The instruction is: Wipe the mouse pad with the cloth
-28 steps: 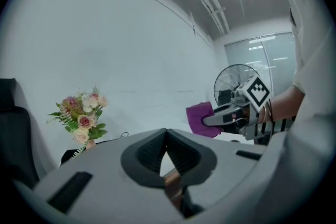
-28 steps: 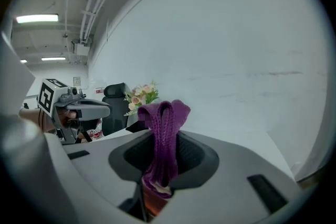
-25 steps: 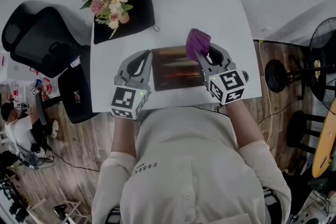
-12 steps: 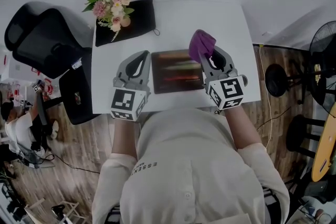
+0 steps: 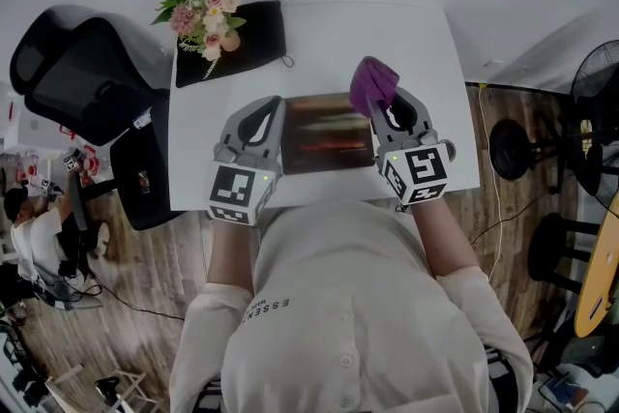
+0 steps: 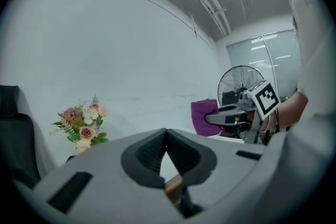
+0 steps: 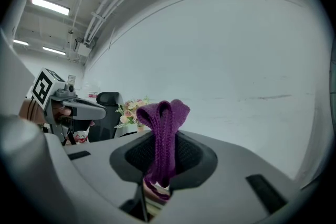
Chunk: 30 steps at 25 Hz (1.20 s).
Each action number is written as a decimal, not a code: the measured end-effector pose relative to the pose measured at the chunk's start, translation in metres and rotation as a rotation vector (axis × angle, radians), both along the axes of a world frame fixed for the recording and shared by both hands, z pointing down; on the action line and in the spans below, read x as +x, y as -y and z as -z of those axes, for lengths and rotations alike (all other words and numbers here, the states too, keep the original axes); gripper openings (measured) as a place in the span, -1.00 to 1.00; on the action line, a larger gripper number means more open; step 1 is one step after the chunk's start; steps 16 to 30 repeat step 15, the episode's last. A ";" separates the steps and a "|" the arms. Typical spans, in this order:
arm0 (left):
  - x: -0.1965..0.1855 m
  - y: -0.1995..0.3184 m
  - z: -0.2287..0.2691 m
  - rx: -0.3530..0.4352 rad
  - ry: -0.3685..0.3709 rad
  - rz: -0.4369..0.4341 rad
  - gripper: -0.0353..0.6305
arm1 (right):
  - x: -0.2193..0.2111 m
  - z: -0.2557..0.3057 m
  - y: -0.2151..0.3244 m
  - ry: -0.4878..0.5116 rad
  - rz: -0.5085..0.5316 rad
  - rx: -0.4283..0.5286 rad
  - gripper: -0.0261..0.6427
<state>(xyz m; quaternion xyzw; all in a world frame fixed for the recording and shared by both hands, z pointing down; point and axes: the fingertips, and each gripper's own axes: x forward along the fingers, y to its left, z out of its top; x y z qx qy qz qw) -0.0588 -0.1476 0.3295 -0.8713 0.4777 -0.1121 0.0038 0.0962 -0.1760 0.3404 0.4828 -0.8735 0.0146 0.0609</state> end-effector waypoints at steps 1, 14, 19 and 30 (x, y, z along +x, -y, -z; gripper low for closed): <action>0.001 0.000 0.000 -0.001 0.000 -0.001 -0.89 | 0.001 -0.001 0.000 -0.002 -0.002 -0.004 -0.66; 0.002 0.000 -0.001 0.004 0.002 0.002 -0.89 | -0.003 -0.009 0.000 -0.006 0.011 -0.043 -0.66; 0.002 -0.001 -0.001 0.004 0.002 0.003 -0.89 | -0.003 -0.010 -0.001 -0.006 0.012 -0.045 -0.66; 0.002 -0.001 -0.001 0.004 0.002 0.003 -0.89 | -0.003 -0.010 -0.001 -0.006 0.012 -0.045 -0.66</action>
